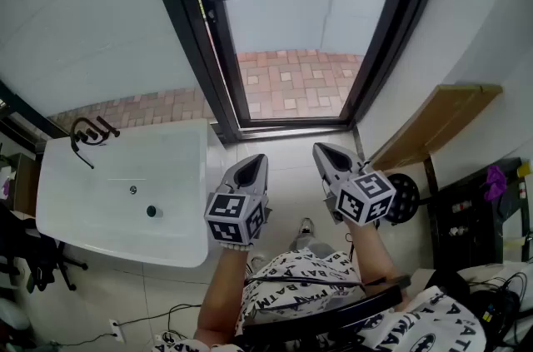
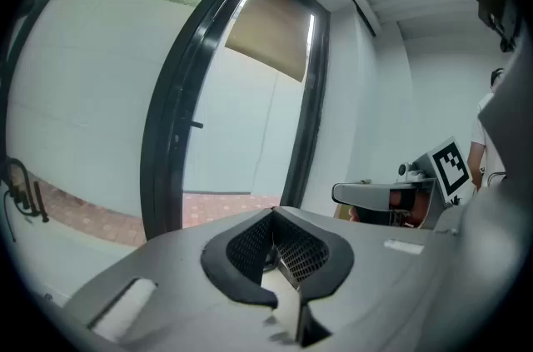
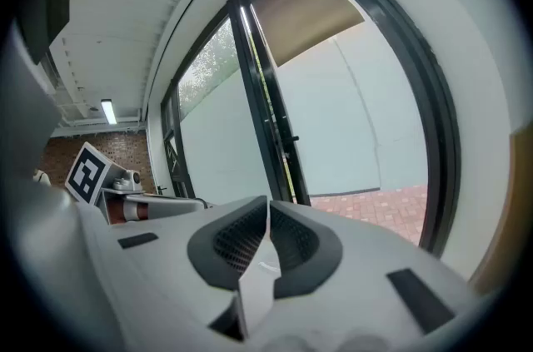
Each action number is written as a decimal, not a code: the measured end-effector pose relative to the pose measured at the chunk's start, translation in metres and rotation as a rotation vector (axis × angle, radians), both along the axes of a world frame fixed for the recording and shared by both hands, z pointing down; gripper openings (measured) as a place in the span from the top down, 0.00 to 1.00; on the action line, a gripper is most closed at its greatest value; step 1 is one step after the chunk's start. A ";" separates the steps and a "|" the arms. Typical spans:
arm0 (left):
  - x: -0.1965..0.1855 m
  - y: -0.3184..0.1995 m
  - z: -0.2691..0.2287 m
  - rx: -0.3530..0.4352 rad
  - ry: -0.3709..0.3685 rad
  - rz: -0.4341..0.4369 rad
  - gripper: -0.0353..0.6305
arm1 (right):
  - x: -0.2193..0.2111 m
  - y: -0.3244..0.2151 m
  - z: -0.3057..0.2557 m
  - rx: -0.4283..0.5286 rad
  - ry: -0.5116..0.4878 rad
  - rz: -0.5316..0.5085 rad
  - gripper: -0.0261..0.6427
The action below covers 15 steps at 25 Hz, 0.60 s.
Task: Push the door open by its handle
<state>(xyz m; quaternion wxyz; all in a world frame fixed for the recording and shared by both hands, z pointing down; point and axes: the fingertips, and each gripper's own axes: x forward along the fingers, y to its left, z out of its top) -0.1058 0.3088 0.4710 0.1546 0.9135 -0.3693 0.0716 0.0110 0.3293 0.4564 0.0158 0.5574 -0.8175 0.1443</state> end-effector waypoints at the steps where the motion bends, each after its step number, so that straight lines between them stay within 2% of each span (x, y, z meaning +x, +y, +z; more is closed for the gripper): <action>1: -0.001 -0.001 -0.001 0.000 0.000 0.001 0.96 | -0.002 -0.002 -0.001 0.002 0.002 -0.003 0.93; 3: -0.003 -0.003 -0.001 -0.001 0.000 0.004 0.96 | -0.006 -0.004 -0.002 0.003 0.003 -0.012 0.90; 4: -0.003 -0.004 0.000 -0.002 -0.001 0.004 0.96 | -0.007 -0.005 -0.001 0.002 0.003 -0.018 0.79; 5: -0.002 -0.004 0.001 -0.003 -0.002 0.005 0.96 | -0.007 -0.006 0.000 0.001 0.005 -0.024 0.76; 8: 0.005 -0.004 0.004 -0.005 -0.006 0.005 0.96 | -0.003 -0.009 0.004 -0.002 0.025 -0.045 0.76; 10: 0.009 -0.006 0.003 -0.001 -0.008 0.005 0.96 | -0.003 -0.014 0.004 -0.006 0.042 -0.075 0.63; 15: 0.018 -0.019 -0.003 0.019 -0.007 -0.006 0.96 | -0.002 -0.036 -0.003 0.011 0.097 -0.154 0.63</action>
